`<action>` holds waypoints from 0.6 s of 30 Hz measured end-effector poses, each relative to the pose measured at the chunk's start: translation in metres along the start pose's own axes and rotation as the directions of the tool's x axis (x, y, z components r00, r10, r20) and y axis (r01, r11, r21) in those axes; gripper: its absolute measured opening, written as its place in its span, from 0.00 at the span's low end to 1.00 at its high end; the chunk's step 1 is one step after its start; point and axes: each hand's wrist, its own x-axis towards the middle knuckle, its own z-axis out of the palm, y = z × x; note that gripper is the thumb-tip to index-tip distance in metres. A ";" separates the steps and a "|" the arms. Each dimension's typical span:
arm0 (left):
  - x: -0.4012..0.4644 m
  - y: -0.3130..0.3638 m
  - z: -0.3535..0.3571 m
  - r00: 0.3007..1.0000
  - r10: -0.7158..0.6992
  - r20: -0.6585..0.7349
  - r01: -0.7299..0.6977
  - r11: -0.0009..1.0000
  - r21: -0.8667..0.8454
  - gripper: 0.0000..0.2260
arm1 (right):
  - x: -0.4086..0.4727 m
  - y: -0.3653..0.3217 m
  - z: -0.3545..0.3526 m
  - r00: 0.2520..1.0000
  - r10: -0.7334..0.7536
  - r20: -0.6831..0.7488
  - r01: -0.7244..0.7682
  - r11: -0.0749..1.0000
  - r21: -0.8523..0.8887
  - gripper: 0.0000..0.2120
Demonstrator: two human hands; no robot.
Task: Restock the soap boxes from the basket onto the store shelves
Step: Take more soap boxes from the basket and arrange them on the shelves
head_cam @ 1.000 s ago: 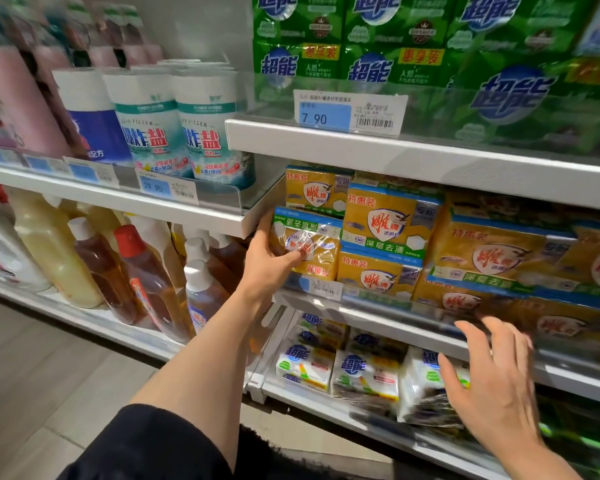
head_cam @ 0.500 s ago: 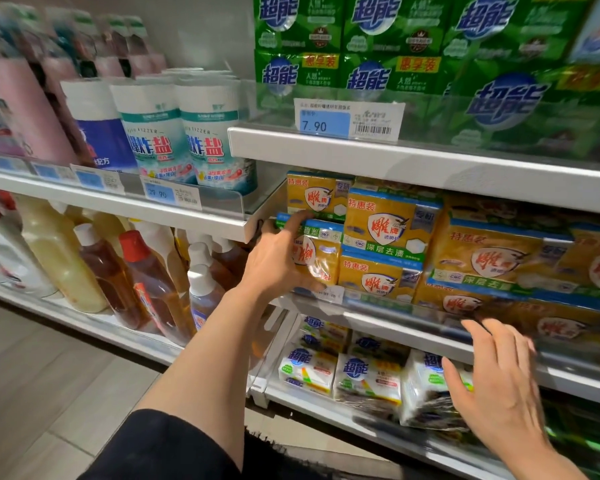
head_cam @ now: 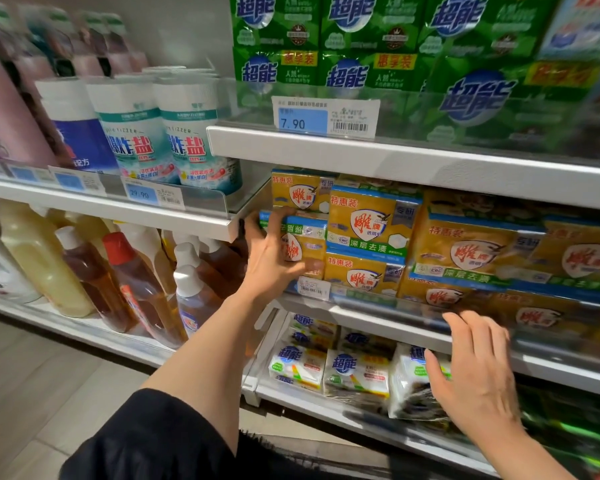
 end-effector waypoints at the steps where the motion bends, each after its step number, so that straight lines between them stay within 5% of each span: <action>1: 0.000 0.000 0.003 1.000 -0.010 -0.015 0.011 0.999 0.032 0.43 | 0.000 0.000 0.000 1.000 0.002 0.004 -0.002 1.000 0.001 0.34; 5: -0.001 0.002 0.010 0.999 -0.007 -0.043 0.020 0.948 0.317 0.39 | -0.001 0.000 -0.003 1.000 -0.003 0.019 0.003 1.000 -0.003 0.34; 8: -0.009 0.002 0.007 0.993 0.017 -0.118 0.027 0.933 0.359 0.44 | -0.001 0.001 -0.007 0.999 -0.005 0.040 0.005 1.000 0.015 0.35; 11: -0.027 0.009 0.014 0.983 0.044 -0.176 0.032 0.913 0.406 0.38 | -0.002 0.004 -0.016 0.994 -0.013 0.105 0.008 0.999 0.045 0.36; 15: -0.062 0.053 0.040 0.954 -0.117 -0.276 0.203 0.930 0.307 0.32 | -0.010 0.015 -0.042 0.977 -0.044 0.209 0.001 0.979 0.202 0.36; 18: -0.094 0.102 0.068 0.947 -0.056 -0.317 0.119 0.976 0.182 0.31 | -0.021 0.032 -0.072 0.981 -0.070 0.182 0.028 0.975 0.222 0.34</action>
